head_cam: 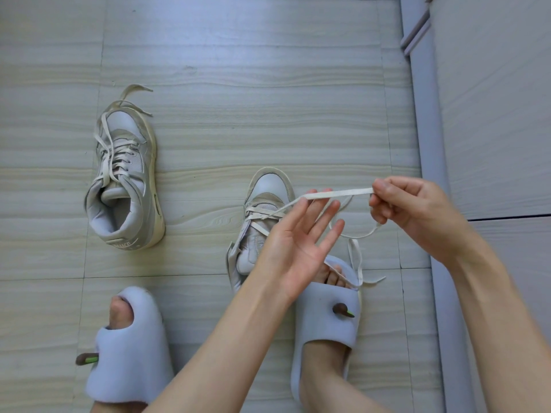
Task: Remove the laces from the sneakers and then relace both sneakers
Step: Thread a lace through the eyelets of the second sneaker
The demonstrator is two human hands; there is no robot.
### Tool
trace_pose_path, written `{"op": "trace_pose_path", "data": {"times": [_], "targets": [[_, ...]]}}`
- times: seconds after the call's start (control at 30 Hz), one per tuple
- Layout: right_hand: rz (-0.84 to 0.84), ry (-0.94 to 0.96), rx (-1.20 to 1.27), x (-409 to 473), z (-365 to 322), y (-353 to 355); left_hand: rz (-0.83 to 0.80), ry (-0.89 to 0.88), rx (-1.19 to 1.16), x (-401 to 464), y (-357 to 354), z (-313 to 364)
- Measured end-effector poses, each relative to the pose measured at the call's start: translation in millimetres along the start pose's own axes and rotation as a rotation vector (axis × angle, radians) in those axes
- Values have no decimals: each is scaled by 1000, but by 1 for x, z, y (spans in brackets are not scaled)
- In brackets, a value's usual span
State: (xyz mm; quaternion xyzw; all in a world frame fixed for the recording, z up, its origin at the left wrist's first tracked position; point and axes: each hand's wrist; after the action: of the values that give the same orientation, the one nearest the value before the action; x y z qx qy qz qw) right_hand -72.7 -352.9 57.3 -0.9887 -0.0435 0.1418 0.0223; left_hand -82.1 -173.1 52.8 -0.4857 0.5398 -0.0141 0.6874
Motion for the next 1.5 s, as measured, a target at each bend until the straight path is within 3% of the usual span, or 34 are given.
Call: {"op": "trace_pose_path", "data": {"times": [0.17,0.3,0.47,0.57,0.87,0.97,1.07,1.27,1.33,1.43,1.5], "targets": [[-53,-6,-35,-1,6,-7,-175,-85,250,-3,-14,12],[-60,-12,-66,-2,10,-4,-223,-180,120,-6,-15,42],[-25,-73,-148,-4,22,-1,-253,-274,122,-14,-12,72],[-50,-140,-201,-8,34,-1,-275,-294,-29,-13,-11,77],[21,-305,-236,-16,67,11,-211,-373,-300,-19,-5,105],[92,-359,-237,-16,79,5,-111,-364,-227,-13,0,100],[132,-357,-238,-15,85,3,-95,-383,-212,-8,5,101],[47,-268,-535,-7,87,-6,-190,-348,-357,-6,12,121],[127,-253,-521,-2,87,-15,-70,-304,-215,-3,13,124],[259,-278,-134,5,80,-36,275,-253,310,4,23,112],[273,-245,-147,10,78,-48,471,-324,654,6,36,99]]}}
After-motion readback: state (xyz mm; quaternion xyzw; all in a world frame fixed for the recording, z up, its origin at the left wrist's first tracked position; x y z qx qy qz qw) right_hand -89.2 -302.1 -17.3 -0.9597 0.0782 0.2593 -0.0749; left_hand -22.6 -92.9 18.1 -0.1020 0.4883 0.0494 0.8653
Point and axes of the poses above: each hand's wrist, its own x-axis towards the middle knuckle, its own y-axis out of the back of the hand, z = x × y, and after that the axes turned 10 degrees about y, right-handed
